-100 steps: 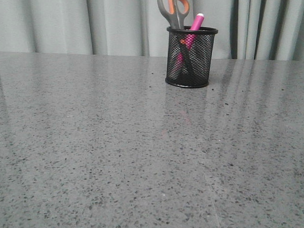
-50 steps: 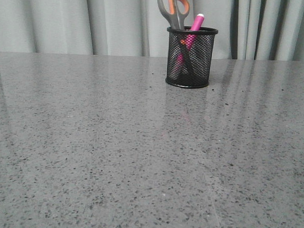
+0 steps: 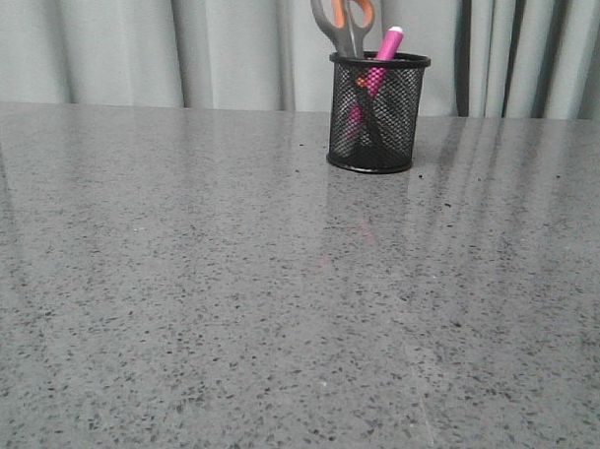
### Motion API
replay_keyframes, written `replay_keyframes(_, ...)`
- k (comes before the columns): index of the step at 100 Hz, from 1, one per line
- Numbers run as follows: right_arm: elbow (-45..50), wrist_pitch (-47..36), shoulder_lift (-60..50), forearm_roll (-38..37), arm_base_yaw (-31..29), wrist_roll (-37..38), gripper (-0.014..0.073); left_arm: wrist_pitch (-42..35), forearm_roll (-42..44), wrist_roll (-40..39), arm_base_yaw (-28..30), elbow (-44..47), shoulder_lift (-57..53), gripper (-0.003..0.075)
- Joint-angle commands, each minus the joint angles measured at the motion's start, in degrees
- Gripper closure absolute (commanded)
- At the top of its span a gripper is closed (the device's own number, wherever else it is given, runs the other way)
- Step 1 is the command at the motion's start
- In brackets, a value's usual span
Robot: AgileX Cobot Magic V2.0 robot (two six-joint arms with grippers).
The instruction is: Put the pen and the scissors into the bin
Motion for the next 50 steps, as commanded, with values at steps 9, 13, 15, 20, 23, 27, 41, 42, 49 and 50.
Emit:
replay_keyframes(9, -1.5, -4.3, 0.5, -0.2, -0.3, -0.2, 0.0669, -4.6, -0.5, -0.8, -0.4, 2.5, -1.8, 0.0739)
replay_keyframes(13, -1.5, -4.3, 0.5, -0.2, -0.3, -0.2, 0.0669, -4.6, -0.5, -0.8, -0.4, 2.5, -1.8, 0.0739)
replay_keyframes(15, -1.5, -4.3, 0.5, -0.2, -0.3, -0.2, 0.0669, -4.6, -0.5, -0.8, -0.4, 2.5, -1.8, 0.0739)
replay_keyframes(20, -1.5, -4.3, 0.5, -0.2, -0.3, -0.2, 0.0669, -4.6, -0.5, -0.8, -0.4, 2.5, -1.8, 0.0739)
replay_keyframes(23, -1.5, -4.3, 0.5, -0.2, -0.3, -0.2, 0.0669, -4.6, -0.5, -0.8, -0.4, 2.5, -1.8, 0.0739)
replay_keyframes(27, -1.5, -4.3, 0.5, -0.2, -0.3, -0.2, 0.0669, -4.6, -0.5, -0.8, -0.4, 2.5, -1.8, 0.0739)
replay_keyframes(41, -1.2, -4.3, 0.5, -0.2, -0.3, -0.2, 0.0669, -4.6, -0.5, -0.8, -0.4, 2.5, -1.8, 0.0739)
replay_keyframes(42, -1.3, -4.3, 0.5, -0.2, -0.3, -0.2, 0.0669, -4.6, -0.5, -0.8, -0.4, 2.5, -1.8, 0.0739)
replay_keyframes(49, -1.1, -2.5, 0.1, -0.3, -0.6, -0.2, 0.0669, -4.6, -0.5, -0.8, -0.4, 2.5, -1.8, 0.0739)
replay_keyframes(50, -1.1, -2.5, 0.0, -0.3, -0.6, -0.2, 0.0669, -4.6, -0.5, -0.8, -0.4, 2.5, -1.8, 0.0739)
